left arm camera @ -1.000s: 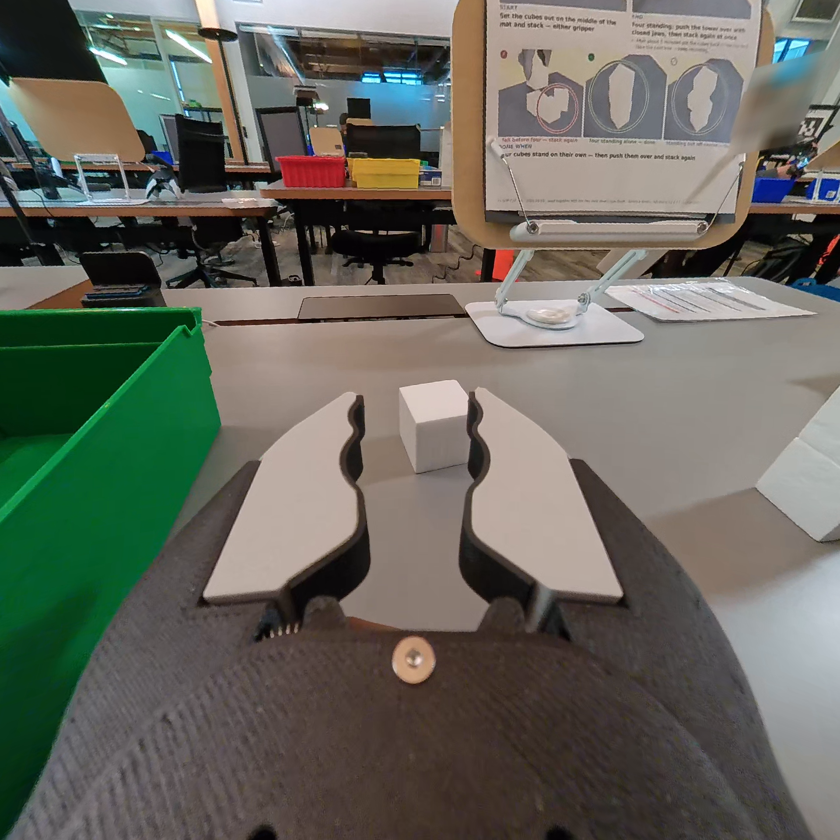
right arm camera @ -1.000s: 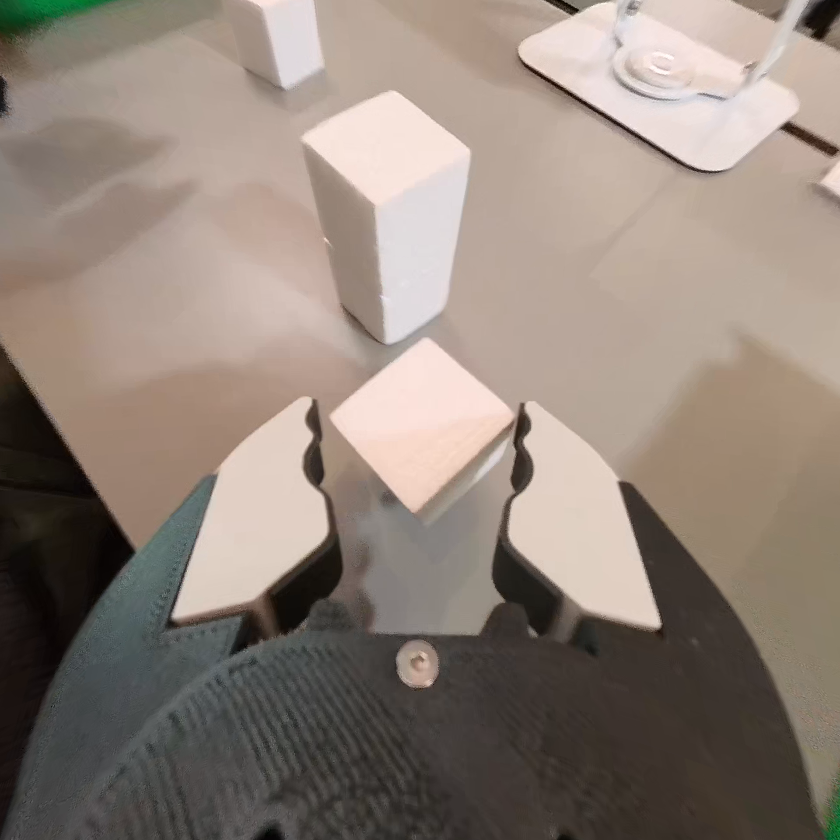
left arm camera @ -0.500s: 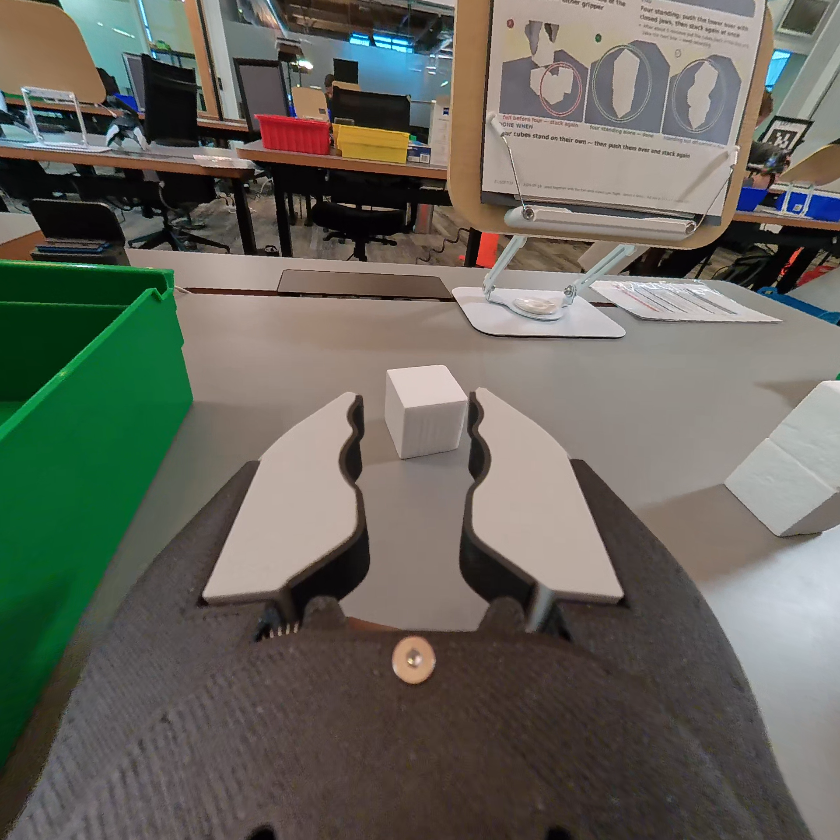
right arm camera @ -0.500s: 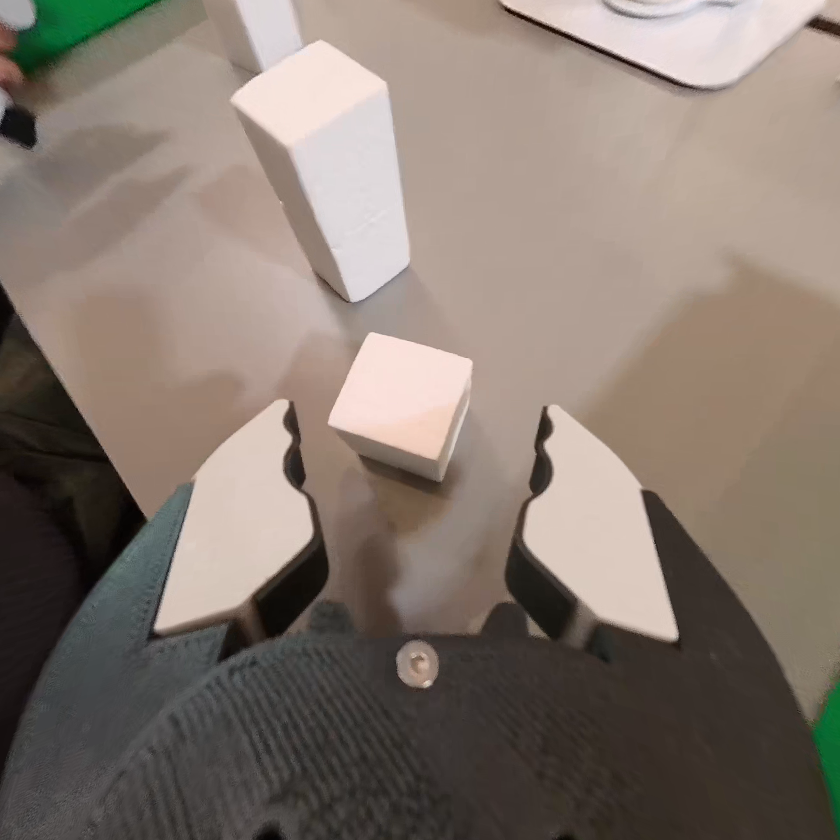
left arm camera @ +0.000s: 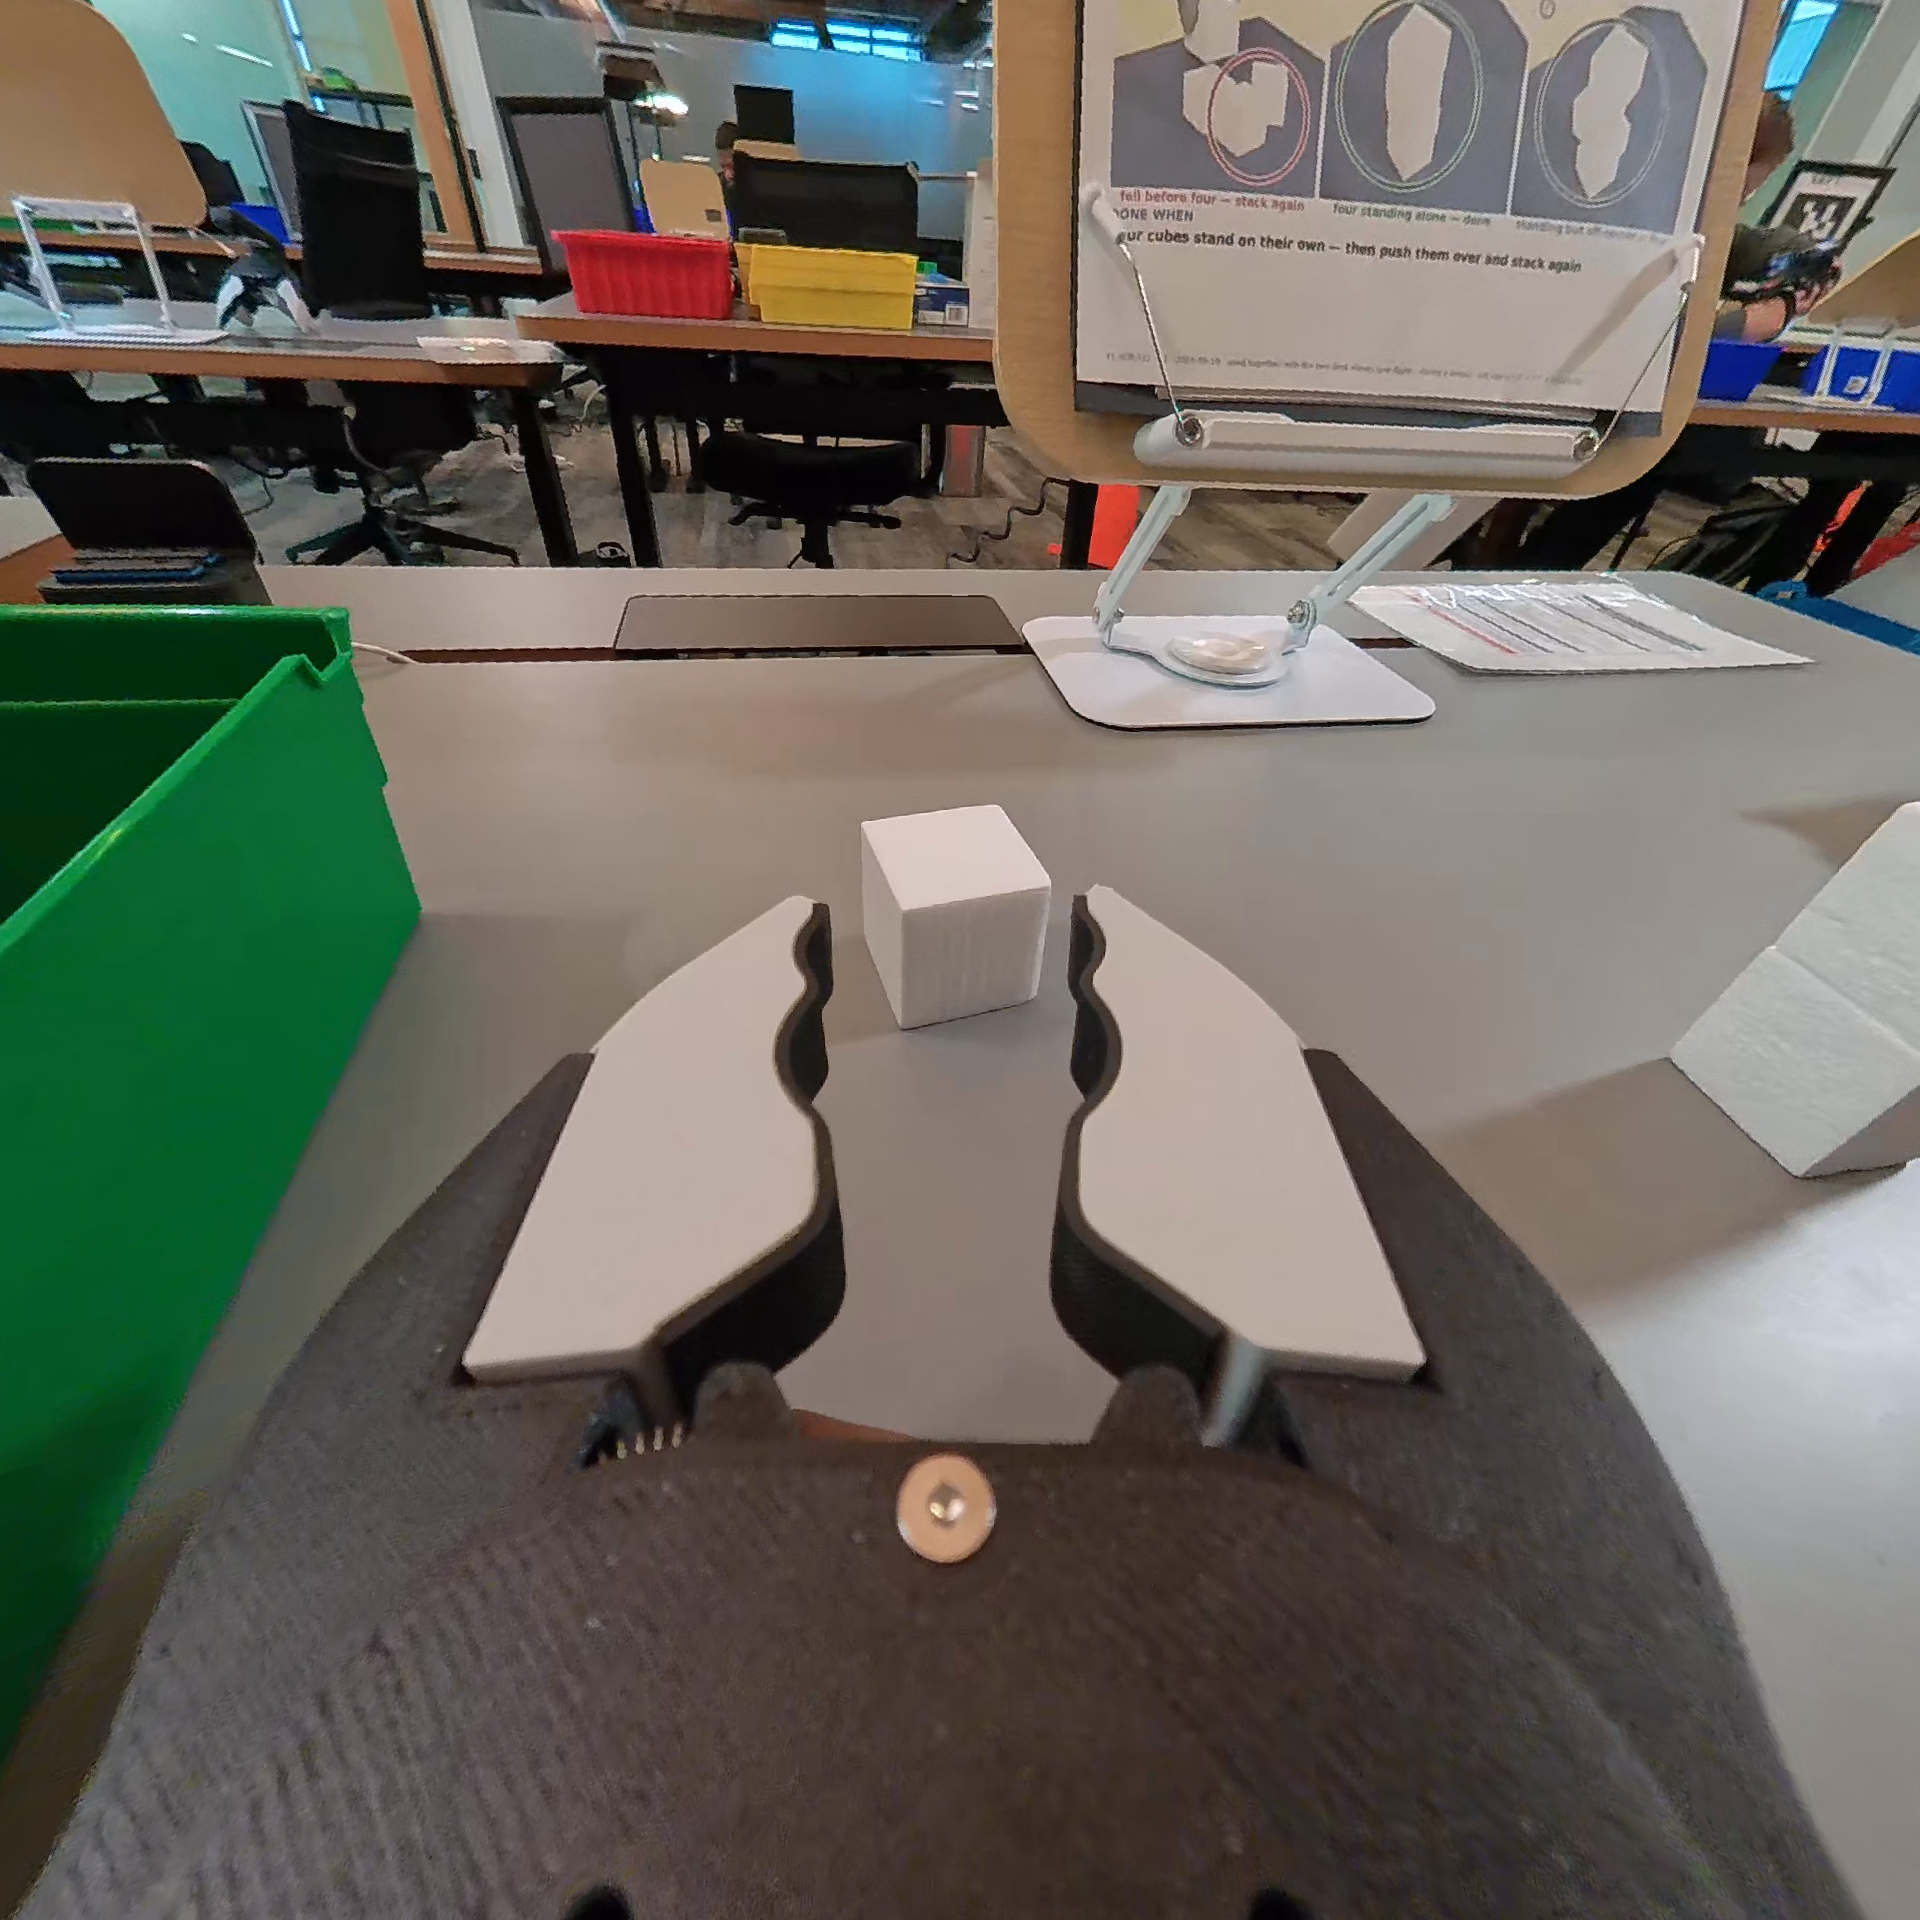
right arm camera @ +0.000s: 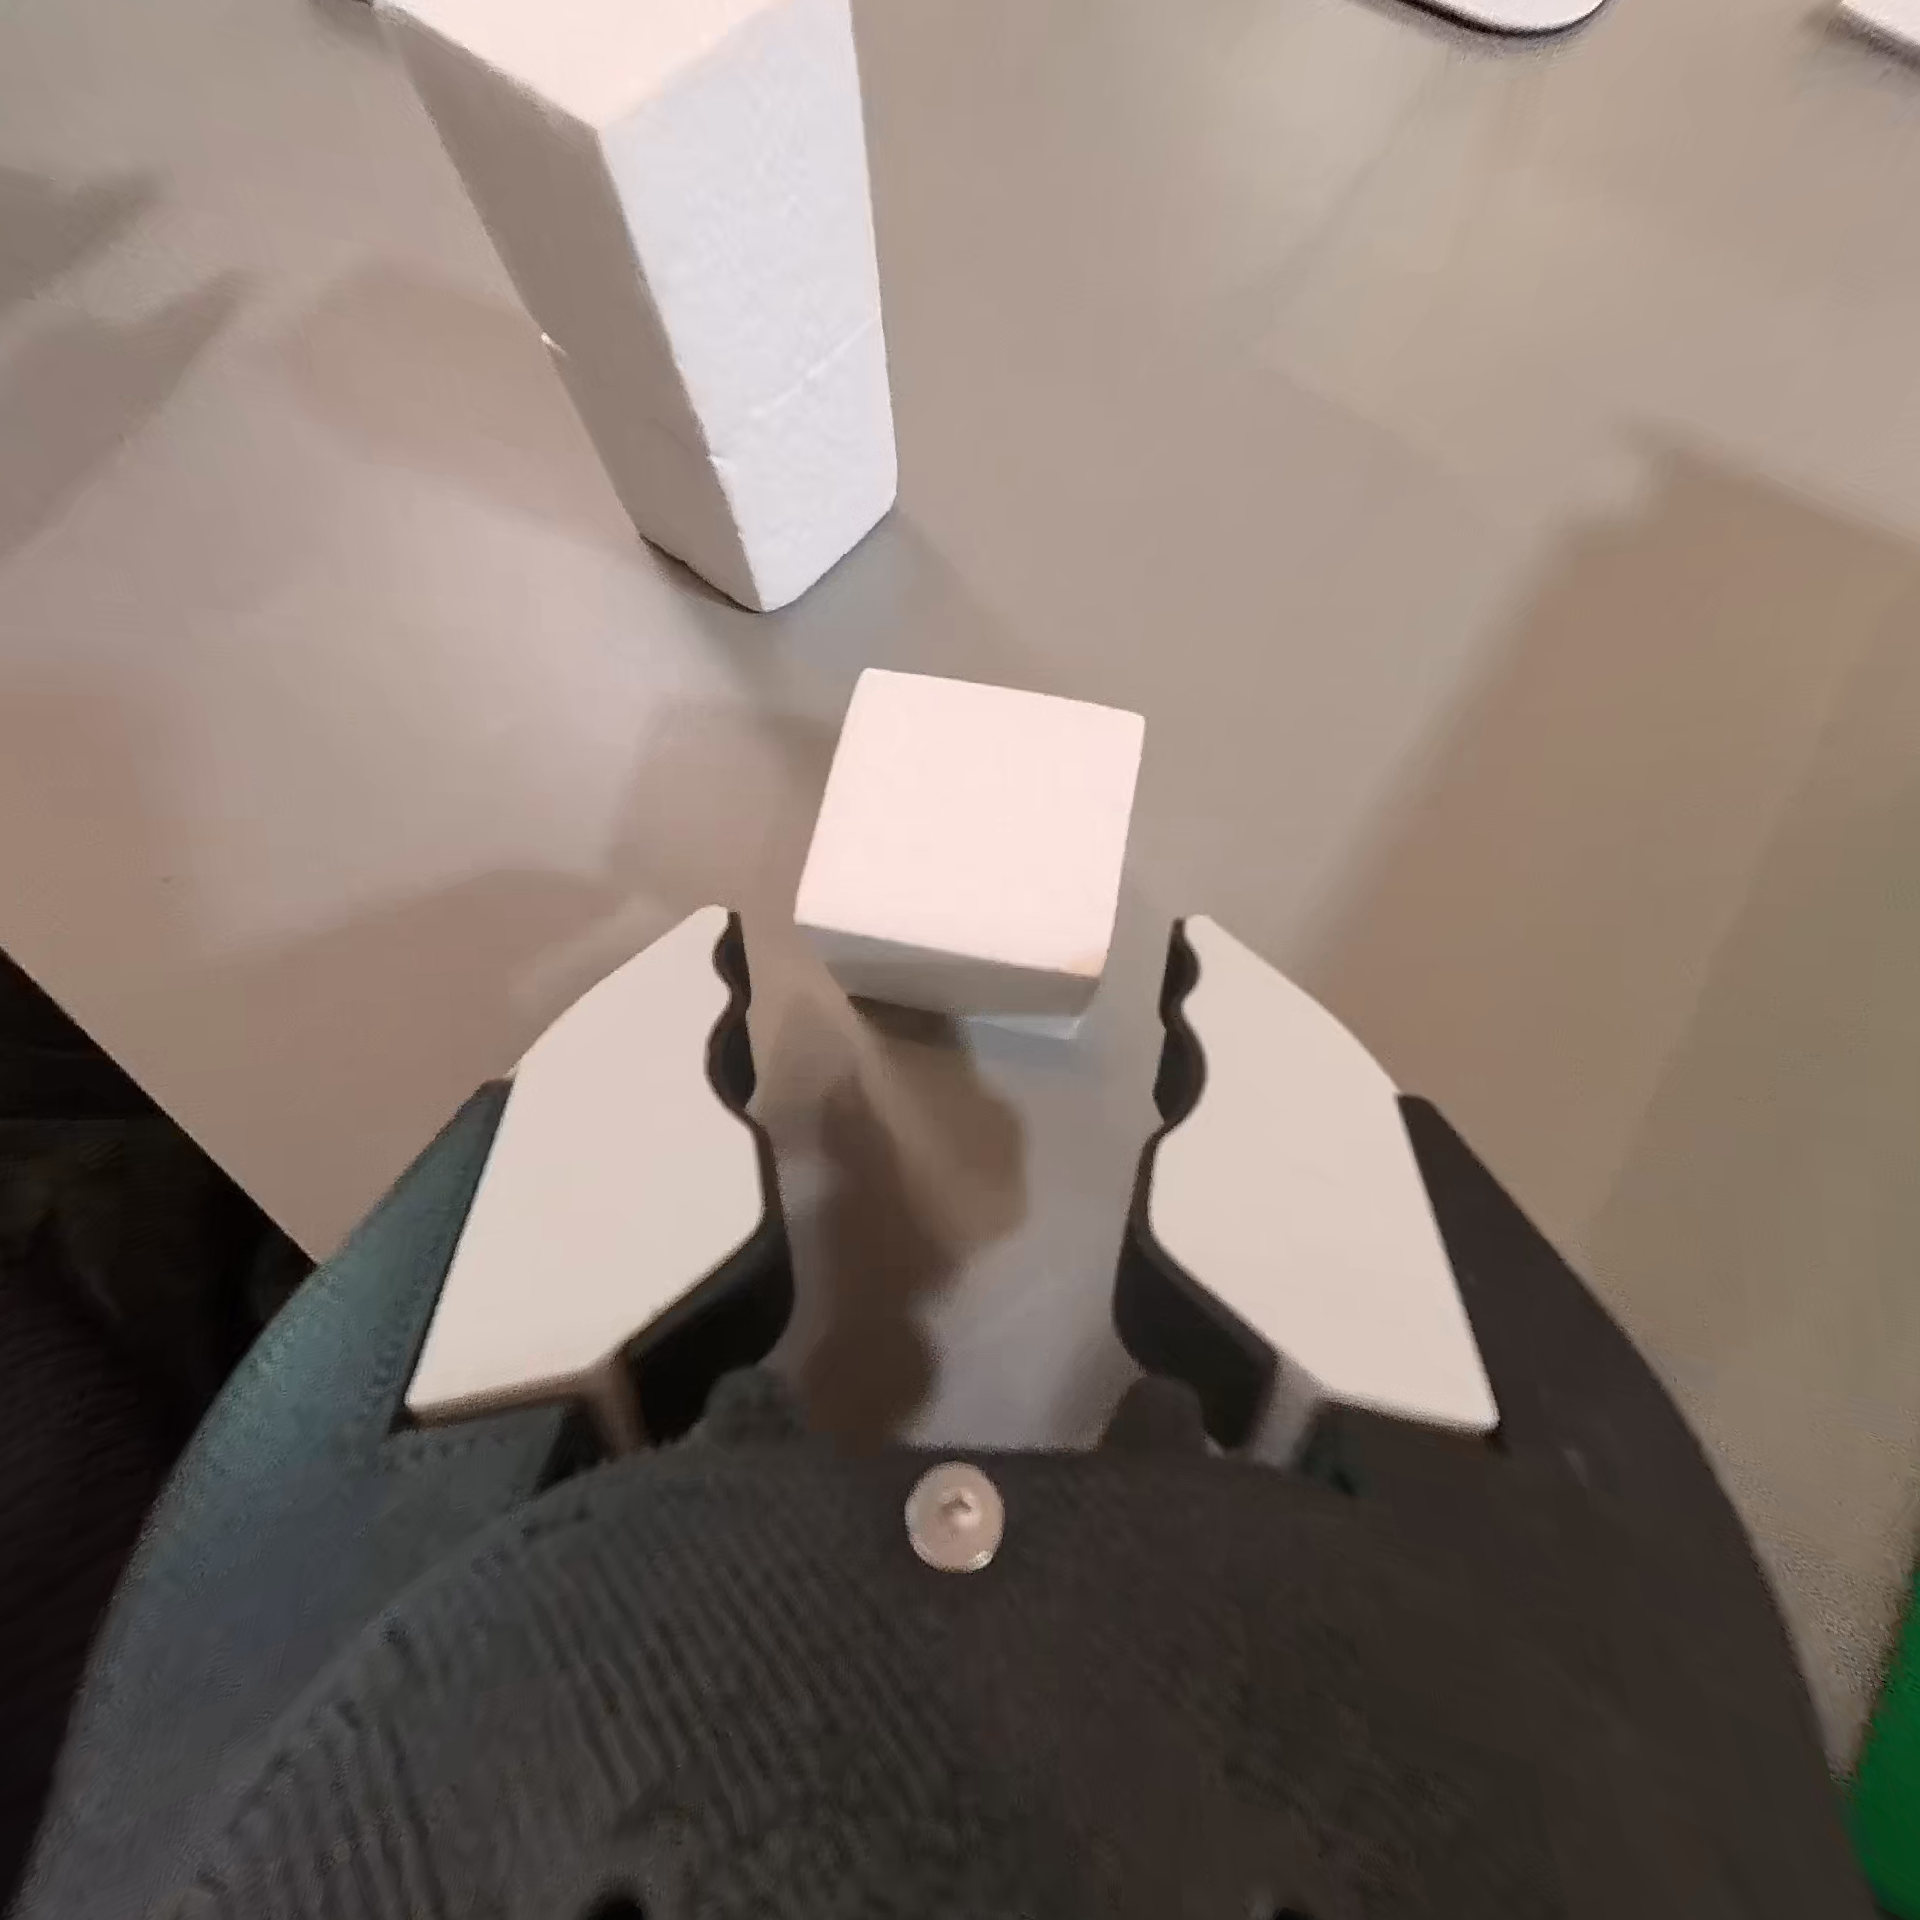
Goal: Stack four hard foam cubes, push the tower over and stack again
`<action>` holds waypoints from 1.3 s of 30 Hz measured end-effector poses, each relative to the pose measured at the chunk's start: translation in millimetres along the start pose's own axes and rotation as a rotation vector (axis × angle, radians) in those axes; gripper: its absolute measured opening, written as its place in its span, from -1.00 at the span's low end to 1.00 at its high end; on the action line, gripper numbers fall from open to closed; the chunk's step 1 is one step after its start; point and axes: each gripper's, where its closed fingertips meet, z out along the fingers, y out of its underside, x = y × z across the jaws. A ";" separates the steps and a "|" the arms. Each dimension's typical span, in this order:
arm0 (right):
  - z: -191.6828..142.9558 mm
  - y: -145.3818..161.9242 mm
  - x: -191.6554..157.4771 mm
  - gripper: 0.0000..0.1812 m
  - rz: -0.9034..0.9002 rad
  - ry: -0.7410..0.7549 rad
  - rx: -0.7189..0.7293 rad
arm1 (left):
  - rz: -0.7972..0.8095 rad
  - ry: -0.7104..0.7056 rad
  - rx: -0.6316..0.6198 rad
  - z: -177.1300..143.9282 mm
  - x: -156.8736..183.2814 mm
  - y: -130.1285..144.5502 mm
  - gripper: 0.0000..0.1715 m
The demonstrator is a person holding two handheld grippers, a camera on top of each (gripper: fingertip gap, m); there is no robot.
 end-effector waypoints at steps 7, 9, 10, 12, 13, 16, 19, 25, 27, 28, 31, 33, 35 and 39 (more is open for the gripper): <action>-3.0 -10.8 3.8 -0.38 0.053 -0.023 0.051 | -0.001 0.008 -0.001 -0.2 2.5 0.3 -0.49; -10.9 -25.0 9.1 -0.38 0.023 -0.002 0.123 | -0.006 0.008 0.001 -0.4 2.3 0.0 -0.49; -17.5 -37.6 12.8 -0.38 0.004 0.007 0.183 | -0.008 0.006 0.001 -0.3 2.0 0.0 -0.49; -34.9 -70.4 16.5 -0.38 -0.028 -0.016 0.315 | -0.014 0.008 0.001 -0.1 2.1 0.0 -0.49; -44.6 -87.9 16.6 -0.38 -0.036 -0.043 0.365 | -0.014 0.010 0.001 -0.1 2.6 0.2 -0.49; -73.6 -137.2 -2.8 -0.38 -0.113 -0.244 0.479 | -0.004 0.014 0.002 -0.4 4.7 0.0 -0.49; -90.6 -175.7 -31.9 -0.38 -0.294 -0.469 0.498 | 0.003 0.018 0.009 -1.1 6.5 -1.2 -0.49; -49.6 -202.1 -64.9 -0.38 -0.614 -0.620 0.230 | 0.009 0.004 0.006 -2.2 3.0 -1.0 -0.49; -27.9 -191.3 -72.0 -0.38 -0.655 -0.656 0.120 | 0.002 0.005 0.006 -2.9 2.5 -1.1 -0.49; -19.4 -184.3 -74.4 -0.38 -0.659 -0.674 0.083 | -0.002 0.014 0.000 -2.7 3.7 0.4 -0.49; -3.6 -165.2 -68.9 -0.38 -0.658 -0.700 0.012 | 0.000 0.071 -0.052 0.5 12.8 10.7 -0.49; -2.2 -164.9 -60.8 -0.38 -0.631 -0.715 0.036 | 0.002 0.076 -0.046 1.8 15.2 9.7 -0.50; -8.4 -170.6 -56.8 -0.38 -0.586 -0.768 0.083 | -0.009 0.096 -0.051 2.6 19.6 10.6 -0.50; -8.5 -177.0 -48.0 -0.38 -0.581 -0.816 0.102 | -0.015 0.116 -0.062 3.2 23.7 12.4 -0.50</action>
